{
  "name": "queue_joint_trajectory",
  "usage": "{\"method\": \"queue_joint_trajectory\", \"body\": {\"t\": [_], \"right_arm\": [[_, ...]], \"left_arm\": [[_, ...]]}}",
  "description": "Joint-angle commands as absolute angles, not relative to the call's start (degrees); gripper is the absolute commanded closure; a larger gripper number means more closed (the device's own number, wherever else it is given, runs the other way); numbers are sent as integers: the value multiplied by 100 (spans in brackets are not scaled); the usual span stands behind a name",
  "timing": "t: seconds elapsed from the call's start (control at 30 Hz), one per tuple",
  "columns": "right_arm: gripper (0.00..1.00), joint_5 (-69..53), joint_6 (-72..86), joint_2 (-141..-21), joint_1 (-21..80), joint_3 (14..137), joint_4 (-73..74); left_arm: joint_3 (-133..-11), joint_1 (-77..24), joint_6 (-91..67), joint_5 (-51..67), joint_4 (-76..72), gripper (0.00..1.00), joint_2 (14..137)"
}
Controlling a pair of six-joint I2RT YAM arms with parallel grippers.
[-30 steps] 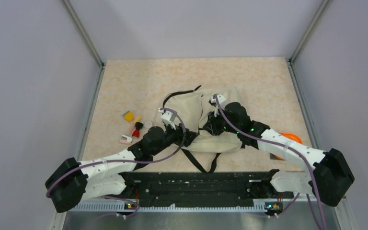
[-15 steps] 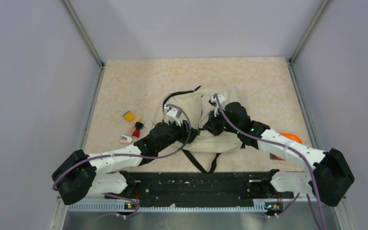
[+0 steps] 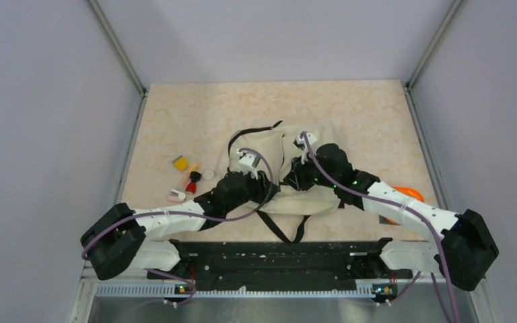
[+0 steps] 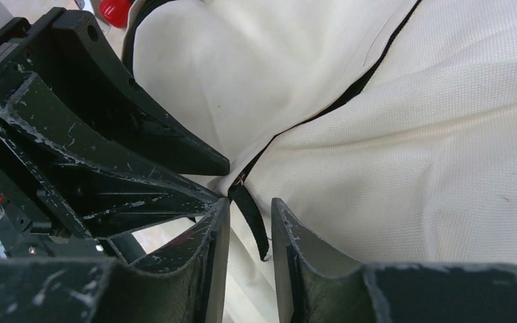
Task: Pack the student bag
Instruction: Unzip the student bag at the center of the board.
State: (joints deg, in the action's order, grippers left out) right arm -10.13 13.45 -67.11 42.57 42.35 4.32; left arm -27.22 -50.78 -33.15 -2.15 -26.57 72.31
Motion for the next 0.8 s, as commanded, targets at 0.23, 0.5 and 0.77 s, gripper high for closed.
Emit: {"method": "queue_joint_trajectory", "body": {"t": [0.23,0.5,0.77], "right_arm": [[63,-814,1374,-6575,4315,4044,615],[62,-949,1429,-6572,4311,3977,460],[88,-870,1524,-6736,4315,3997,98]], "left_arm": [[-2857,-5100,-3404,-185,-3014,69,7216],[-2848,-5106,-3410,-158,-3049,78,7191],[-2800,-5105,-3395,-167,-3050,93,7120]]}}
